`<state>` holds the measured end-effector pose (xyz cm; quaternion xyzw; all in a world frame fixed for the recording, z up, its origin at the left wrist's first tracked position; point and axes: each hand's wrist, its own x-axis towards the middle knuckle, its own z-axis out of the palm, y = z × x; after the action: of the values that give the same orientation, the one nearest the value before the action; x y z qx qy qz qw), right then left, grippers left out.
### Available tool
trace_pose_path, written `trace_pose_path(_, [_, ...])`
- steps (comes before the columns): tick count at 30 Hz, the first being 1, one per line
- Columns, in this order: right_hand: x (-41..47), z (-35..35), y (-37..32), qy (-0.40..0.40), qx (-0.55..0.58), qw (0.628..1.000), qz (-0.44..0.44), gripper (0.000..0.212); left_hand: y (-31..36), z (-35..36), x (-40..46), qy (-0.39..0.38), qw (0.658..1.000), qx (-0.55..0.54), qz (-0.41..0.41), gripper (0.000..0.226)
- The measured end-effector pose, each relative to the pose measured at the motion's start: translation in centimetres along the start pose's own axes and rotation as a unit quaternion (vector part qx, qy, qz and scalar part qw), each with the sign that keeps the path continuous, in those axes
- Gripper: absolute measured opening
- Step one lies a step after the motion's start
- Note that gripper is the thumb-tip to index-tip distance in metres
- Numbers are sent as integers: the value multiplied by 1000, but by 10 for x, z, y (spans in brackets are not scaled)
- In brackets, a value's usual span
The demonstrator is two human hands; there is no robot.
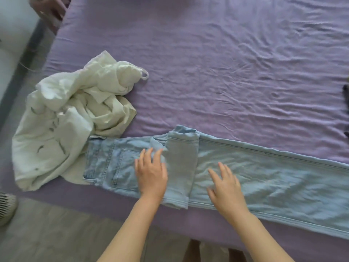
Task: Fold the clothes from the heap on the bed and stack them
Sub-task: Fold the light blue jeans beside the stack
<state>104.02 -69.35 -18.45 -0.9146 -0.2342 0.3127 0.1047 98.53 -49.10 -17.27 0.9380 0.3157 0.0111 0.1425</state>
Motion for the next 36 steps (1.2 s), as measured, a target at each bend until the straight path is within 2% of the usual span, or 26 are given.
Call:
trace_pose_path(2, [5,2,-40,32,64,996,-54,56,-34,-8,12,-65,993,-57,-75,41])
trace_pose_path(4, [13,5,-75,58,124,986,-95,51,-61,-11,17,-162,972,-142,-92,50])
trace_pose_path(6, [20,8,-100,66,155,979,-116,47,-79,-9,17,-238,952,-173,-89,57])
trace_pose_path(9, [28,11,-118,75,179,975,-112,43,-95,-6,17,-212,964,-135,-82,26])
trace_pose_path(11, [29,9,-120,106,206,967,-109,39,-97,-14,19,-182,948,-236,-115,15])
trace_pose_path(12, [28,5,-121,124,226,961,-104,37,-96,-21,21,-183,914,-335,-142,16])
trace_pose_path(14, [27,-4,-119,162,283,942,-84,35,-84,-39,23,-209,793,-542,-186,19])
trace_pose_path(16, [25,-17,-115,183,367,911,-49,38,-65,-54,26,-235,682,-663,-200,29])
trace_pose_path(18, [21,-34,-107,178,442,879,-15,44,-41,-65,31,-257,616,-719,-195,40])
trace_pose_path(20, [15,-51,-94,169,492,854,-10,54,-11,-71,34,-280,588,-738,-178,44])
trace_pose_path(22, [9,-65,-77,154,554,818,-19,60,20,-71,32,-300,584,-735,-167,44])
trace_pose_path(25, [-2,-81,-45,126,650,750,-9,56,63,-61,22,-328,577,-730,-160,41])
trace_pose_path(27, [-12,-88,-22,133,709,692,20,54,84,-51,11,-352,572,-725,-152,31])
trace_pose_path(28, [-17,-89,-11,148,725,672,29,51,91,-46,6,-362,583,-713,-145,24])
trace_pose_path(29, [-24,-90,4,169,735,656,30,45,101,-42,0,-373,603,-692,-137,21])
trace_pose_path(30, [-32,-91,21,190,740,644,24,39,113,-37,-6,-377,639,-659,-125,25])
trace_pose_path(33, [-57,-96,70,219,744,631,-18,30,148,-32,-17,-322,776,-540,-54,41])
trace_pose_path(34, [-66,-98,84,215,740,637,-33,30,161,-35,-16,-305,799,-518,-11,42])
trace_pose_path(36, [-82,-103,112,201,730,650,-62,28,194,-40,-11,-308,807,-496,84,39])
